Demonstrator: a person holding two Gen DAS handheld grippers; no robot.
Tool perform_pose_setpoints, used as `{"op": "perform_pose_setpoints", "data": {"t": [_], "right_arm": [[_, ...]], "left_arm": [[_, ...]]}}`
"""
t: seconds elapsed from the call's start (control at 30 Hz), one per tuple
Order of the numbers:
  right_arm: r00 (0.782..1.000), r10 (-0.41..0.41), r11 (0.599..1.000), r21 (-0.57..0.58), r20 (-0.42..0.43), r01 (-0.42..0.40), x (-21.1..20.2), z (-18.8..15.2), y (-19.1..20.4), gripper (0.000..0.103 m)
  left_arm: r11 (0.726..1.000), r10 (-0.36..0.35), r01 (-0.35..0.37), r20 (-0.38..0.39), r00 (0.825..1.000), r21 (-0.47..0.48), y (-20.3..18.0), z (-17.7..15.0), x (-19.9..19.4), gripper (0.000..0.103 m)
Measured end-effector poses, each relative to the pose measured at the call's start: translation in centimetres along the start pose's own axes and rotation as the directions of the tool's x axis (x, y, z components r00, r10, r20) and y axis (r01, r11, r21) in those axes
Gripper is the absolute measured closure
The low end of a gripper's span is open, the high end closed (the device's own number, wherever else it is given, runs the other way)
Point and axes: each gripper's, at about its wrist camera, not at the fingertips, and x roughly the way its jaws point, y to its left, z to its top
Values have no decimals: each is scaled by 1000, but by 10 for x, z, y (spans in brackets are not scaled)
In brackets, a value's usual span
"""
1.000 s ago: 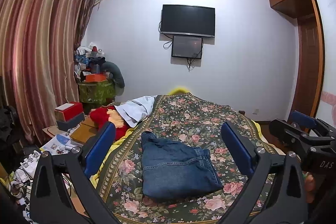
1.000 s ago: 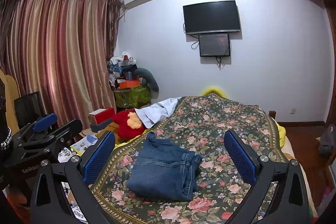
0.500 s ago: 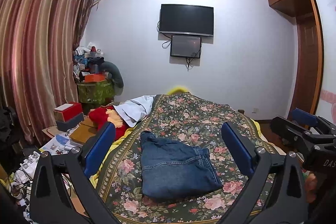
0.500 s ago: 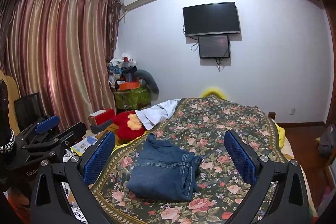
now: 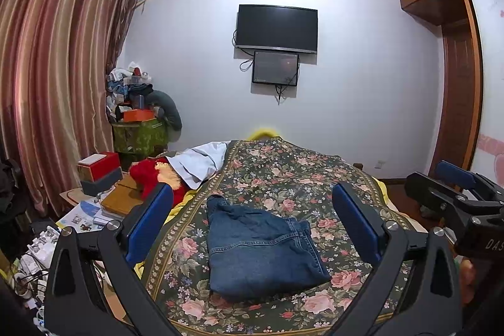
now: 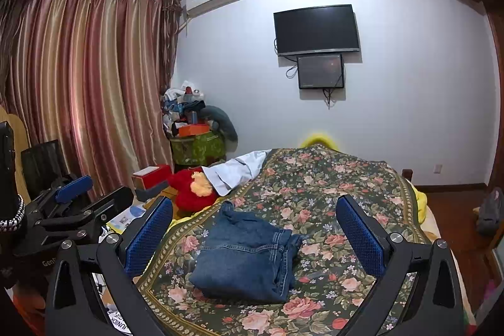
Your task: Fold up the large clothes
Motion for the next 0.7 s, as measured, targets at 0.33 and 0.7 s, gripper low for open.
{"op": "perform_pose_setpoints", "data": {"t": [0.33, 0.7], "right_arm": [[1000, -2, 1000, 3, 0, 2, 0, 0, -1, 0], [1000, -13, 1000, 8, -6, 13, 1, -1, 5, 0]], "left_arm": [[999, -42, 41, -35, 999, -11, 2, 0, 2, 1], [999, -37, 36, -32, 999, -22, 4, -1, 3, 1]]}}
